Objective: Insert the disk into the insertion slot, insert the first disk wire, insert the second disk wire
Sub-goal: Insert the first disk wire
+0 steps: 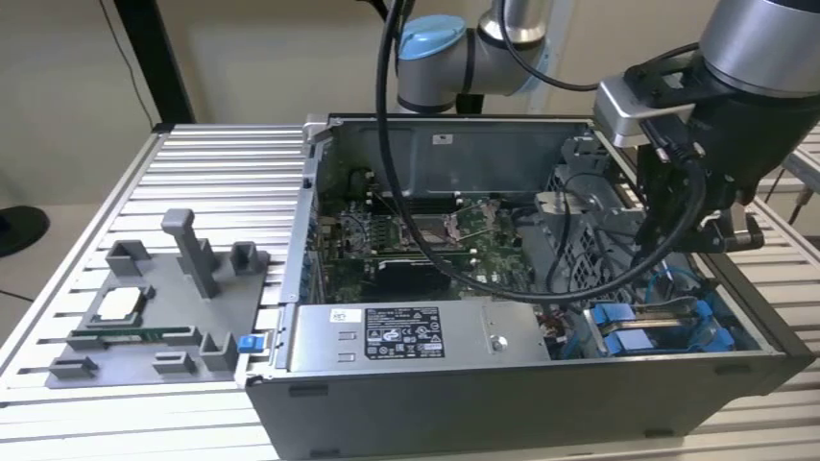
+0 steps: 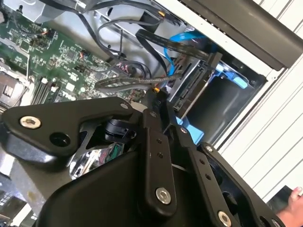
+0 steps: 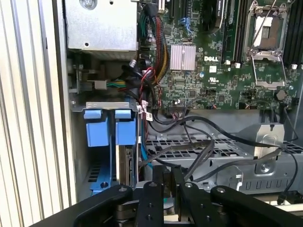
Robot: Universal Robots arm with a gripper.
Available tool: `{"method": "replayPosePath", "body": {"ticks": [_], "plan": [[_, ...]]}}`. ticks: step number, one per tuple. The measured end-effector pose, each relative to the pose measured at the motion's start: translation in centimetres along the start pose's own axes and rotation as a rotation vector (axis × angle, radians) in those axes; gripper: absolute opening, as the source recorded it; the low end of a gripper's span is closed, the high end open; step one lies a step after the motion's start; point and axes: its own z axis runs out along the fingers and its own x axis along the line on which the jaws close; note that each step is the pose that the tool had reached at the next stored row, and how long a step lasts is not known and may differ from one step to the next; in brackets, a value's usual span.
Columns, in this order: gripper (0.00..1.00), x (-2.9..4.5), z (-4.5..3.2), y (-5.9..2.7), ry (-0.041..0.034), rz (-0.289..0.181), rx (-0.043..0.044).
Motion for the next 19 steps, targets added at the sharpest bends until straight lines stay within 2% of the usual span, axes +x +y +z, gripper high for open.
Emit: {"method": "replayPosePath", "body": {"ticks": [15,17,19], "plan": [[0.00,2.75,0.10,-0.08,0.0042,0.005,-0.0001],[0.00,3.04,0.16,-0.18,0.0041,0.005,-0.0019],[0.00,3.27,0.28,-0.47,0.0044,0.006,-0.0073]]}}
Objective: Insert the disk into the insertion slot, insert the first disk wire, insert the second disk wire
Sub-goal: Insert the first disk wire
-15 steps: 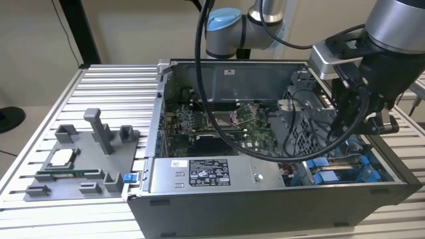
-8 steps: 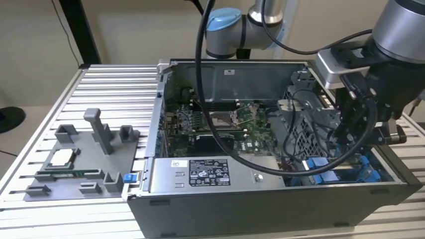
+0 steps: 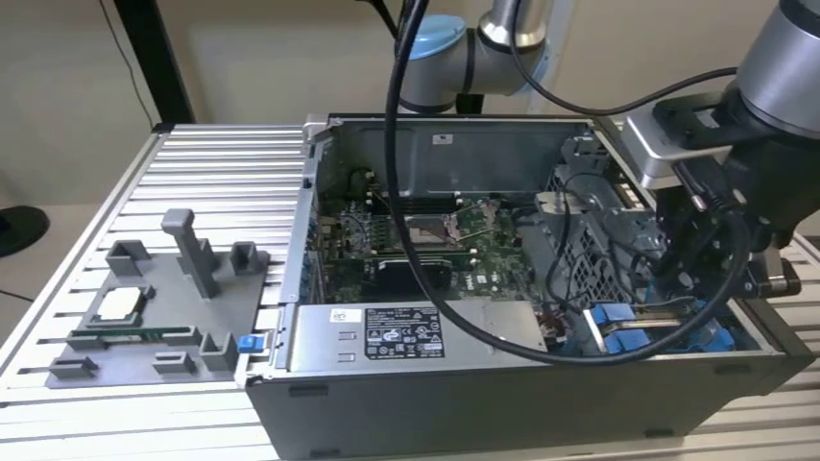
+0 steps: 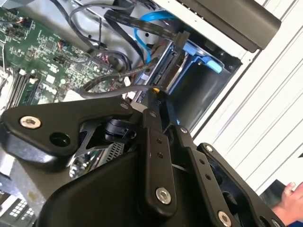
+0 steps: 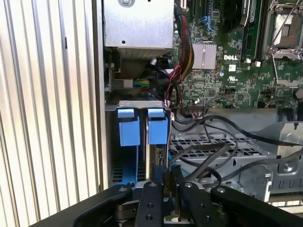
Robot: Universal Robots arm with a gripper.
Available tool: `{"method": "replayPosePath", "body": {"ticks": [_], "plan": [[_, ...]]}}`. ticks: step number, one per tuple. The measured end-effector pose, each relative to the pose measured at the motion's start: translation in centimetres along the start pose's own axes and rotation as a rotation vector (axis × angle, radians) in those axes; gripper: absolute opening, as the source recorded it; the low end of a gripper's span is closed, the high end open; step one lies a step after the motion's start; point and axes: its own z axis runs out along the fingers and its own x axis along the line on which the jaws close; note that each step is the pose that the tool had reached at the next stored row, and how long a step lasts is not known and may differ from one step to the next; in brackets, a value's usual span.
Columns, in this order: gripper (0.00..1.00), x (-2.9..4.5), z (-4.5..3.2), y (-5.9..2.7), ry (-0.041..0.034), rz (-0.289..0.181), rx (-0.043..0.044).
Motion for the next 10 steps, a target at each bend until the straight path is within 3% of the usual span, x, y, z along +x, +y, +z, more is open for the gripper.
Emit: {"method": "replayPosePath", "body": {"ticks": [6,10], "plan": [[0.00,0.35,0.83,-1.41,0.0002,0.002,-0.0114],[0.00,0.40,1.44,-2.39,0.0004,0.002,-0.0130]]}}
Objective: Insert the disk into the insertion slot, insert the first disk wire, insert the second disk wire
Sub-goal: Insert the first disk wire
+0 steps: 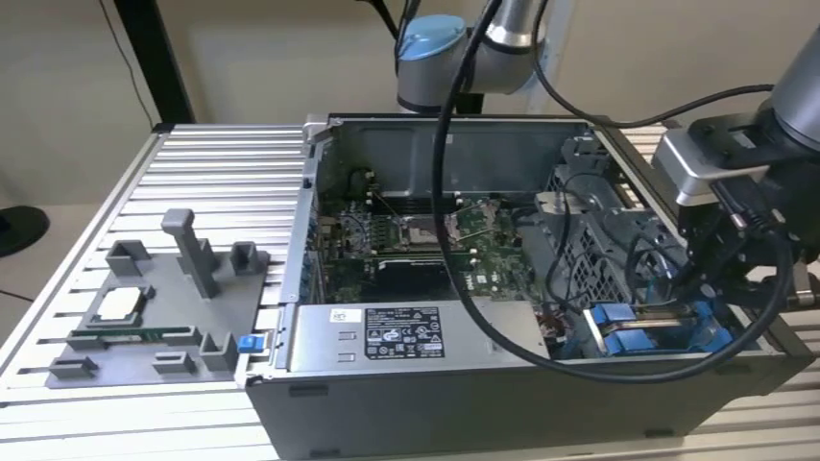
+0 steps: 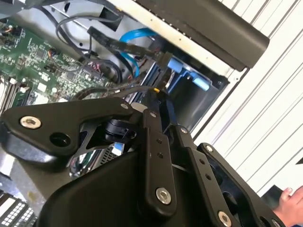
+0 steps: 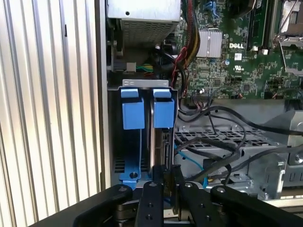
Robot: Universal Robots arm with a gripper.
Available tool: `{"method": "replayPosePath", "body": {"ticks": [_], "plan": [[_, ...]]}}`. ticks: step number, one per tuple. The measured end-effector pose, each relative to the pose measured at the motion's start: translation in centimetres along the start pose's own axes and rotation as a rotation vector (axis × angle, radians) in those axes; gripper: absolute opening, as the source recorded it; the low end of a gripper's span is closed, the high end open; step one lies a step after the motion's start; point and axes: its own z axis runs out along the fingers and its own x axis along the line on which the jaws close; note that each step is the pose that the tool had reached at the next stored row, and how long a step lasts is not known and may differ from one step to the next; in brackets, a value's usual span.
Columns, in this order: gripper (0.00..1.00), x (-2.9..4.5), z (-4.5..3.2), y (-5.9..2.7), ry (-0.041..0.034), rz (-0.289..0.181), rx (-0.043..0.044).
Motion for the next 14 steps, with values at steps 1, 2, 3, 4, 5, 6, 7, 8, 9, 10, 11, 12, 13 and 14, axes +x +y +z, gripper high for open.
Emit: {"method": "replayPosePath", "body": {"ticks": [1,2,3,4,5,6,7,8,9,10,11,12,13,14], "plan": [[0.00,0.01,0.14,-0.19,0.0000,0.000,0.0000],[0.00,0.02,0.20,-0.30,0.0000,0.000,0.0001],[0.00,0.02,0.20,-0.33,0.0002,0.000,0.0000],[0.00,0.01,0.21,-0.35,0.0002,0.000,0.0001],[0.00,0.01,0.22,-0.40,0.0001,0.000,0.0000],[0.00,0.01,0.27,-0.44,-0.0001,0.000,0.0000],[0.00,-0.09,0.34,-0.43,-0.0001,0.000,0.0000],[0.00,-0.46,0.47,-0.41,0.0012,0.000,0.0000],[0.00,-0.81,0.59,-0.39,0.0030,-0.001,0.0000],[0.00,-1.10,0.74,-0.37,0.0048,-0.002,0.0000],[0.00,-1.36,0.88,-0.35,0.0064,-0.004,-0.0003],[0.00,-1.49,0.95,-0.34,0.0084,-0.006,-0.0014],[0.00,-1.54,1.01,-0.33,0.0102,-0.008,-0.0041],[0.00,-1.58,1.03,-0.33,0.0130,-0.009,-0.0074]]}}
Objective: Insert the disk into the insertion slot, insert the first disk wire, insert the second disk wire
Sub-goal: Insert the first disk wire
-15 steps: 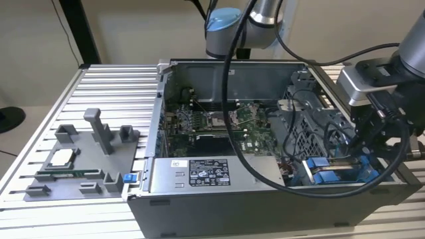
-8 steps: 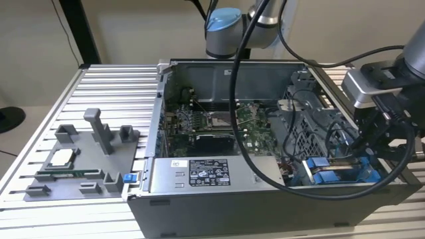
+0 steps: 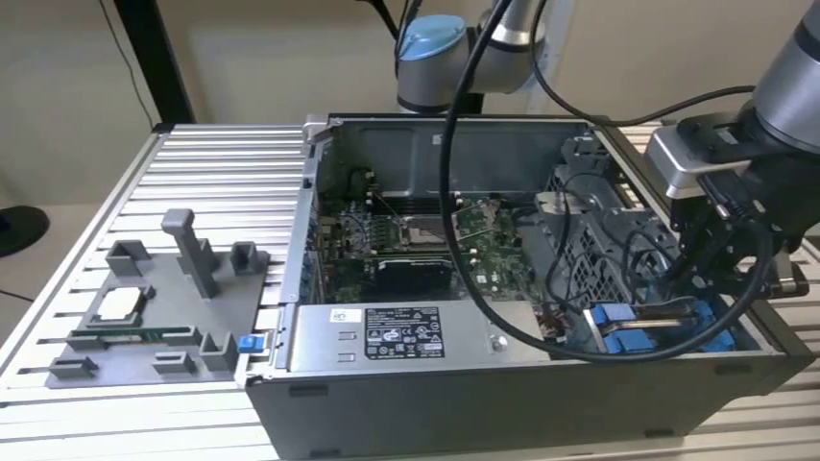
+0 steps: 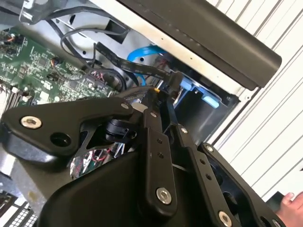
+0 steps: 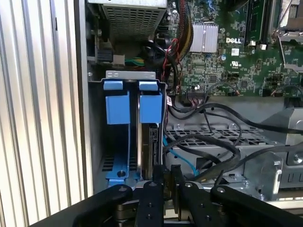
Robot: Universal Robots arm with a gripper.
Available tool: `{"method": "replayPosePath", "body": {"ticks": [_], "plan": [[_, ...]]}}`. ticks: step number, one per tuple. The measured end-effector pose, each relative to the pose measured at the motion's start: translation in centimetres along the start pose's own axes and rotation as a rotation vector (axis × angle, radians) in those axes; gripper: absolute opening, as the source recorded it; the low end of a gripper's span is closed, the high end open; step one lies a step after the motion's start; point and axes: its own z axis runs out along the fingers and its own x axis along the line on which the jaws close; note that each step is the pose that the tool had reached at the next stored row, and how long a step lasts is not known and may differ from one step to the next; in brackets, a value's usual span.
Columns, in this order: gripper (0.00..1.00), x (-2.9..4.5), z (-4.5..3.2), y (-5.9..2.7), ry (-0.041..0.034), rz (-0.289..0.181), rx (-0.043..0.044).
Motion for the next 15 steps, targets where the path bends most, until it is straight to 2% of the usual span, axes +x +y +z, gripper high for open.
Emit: {"method": "replayPosePath", "body": {"ticks": [3,4,10,15], "plan": [[0.00,0.01,0.06,0.01,0.0096,0.000,-0.0229],[0.00,0.02,0.12,0.02,0.0120,0.000,-0.0270],[0.00,0.16,0.78,0.07,0.0154,-0.003,-0.0339],[0.00,0.23,1.13,-0.07,0.0252,-0.011,-0.0424]]}}
